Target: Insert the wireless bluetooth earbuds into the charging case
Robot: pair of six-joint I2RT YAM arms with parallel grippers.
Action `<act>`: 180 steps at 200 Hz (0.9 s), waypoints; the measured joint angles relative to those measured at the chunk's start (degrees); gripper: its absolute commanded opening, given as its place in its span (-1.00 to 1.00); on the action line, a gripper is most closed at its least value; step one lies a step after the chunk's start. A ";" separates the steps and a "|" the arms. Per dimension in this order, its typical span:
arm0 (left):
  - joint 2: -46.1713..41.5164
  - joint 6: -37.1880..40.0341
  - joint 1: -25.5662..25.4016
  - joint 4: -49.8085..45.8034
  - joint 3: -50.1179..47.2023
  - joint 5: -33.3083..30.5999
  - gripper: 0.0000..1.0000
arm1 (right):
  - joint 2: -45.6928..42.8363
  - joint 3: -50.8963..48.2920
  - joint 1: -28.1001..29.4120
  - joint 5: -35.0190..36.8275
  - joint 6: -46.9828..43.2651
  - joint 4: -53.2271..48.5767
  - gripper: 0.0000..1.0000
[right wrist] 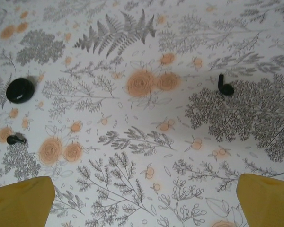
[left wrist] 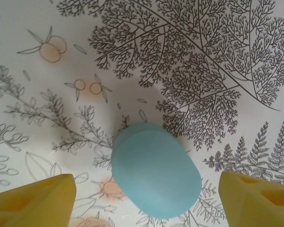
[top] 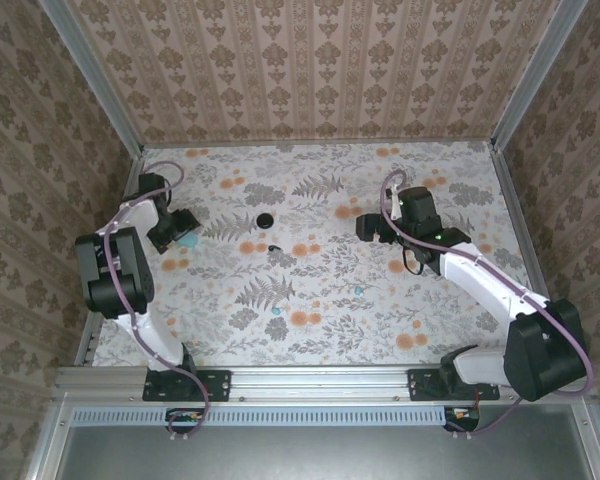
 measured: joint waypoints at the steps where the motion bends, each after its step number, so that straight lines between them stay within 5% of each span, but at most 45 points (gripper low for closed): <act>1: 0.09 -0.04 -0.04 0.00 0.04 0.02 0.49 | 0.04 0.00 0.02 0.00 0.00 -0.02 1.00; 111: 5.53 -0.42 -1.68 -1.73 2.71 -1.31 -0.06 | 3.02 1.68 0.74 -1.73 0.17 -1.51 1.00; 180: 1.31 -0.39 -6.84 -4.33 1.46 -1.36 -0.20 | 2.99 2.01 0.90 -3.48 2.45 -1.49 1.00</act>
